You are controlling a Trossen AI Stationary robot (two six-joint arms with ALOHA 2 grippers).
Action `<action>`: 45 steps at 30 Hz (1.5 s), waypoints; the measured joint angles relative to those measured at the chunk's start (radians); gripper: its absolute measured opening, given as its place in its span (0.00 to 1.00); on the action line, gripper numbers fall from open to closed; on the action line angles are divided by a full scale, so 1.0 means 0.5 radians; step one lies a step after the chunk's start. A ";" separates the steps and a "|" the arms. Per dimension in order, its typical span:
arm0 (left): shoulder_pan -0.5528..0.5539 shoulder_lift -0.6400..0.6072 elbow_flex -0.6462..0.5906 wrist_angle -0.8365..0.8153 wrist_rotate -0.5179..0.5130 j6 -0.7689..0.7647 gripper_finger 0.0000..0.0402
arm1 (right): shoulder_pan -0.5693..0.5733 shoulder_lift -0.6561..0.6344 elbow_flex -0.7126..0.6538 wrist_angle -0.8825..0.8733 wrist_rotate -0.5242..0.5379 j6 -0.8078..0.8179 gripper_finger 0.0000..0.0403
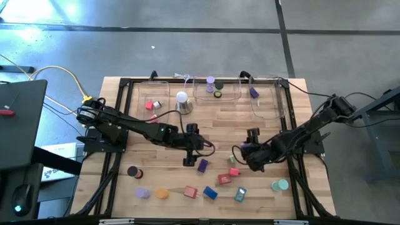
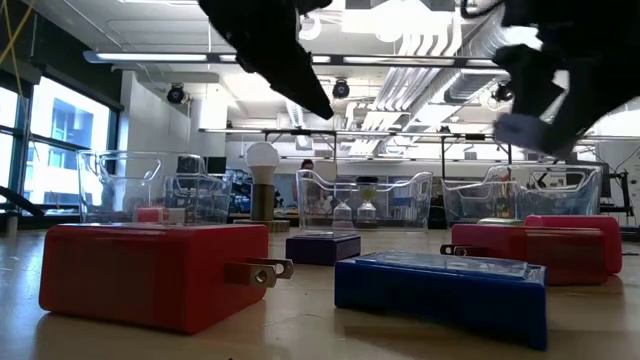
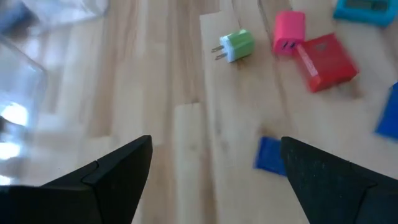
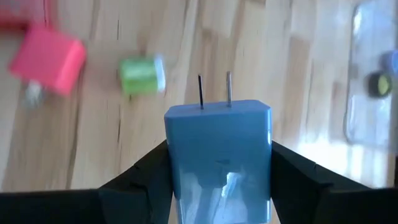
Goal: Pick & Place Office items
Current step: Put the light blue charger adapter into the left transparent bin
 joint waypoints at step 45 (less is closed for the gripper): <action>-0.173 0.192 0.000 1.031 -0.087 1.945 0.86 | -0.630 0.001 0.020 1.274 -1.242 -0.312 0.49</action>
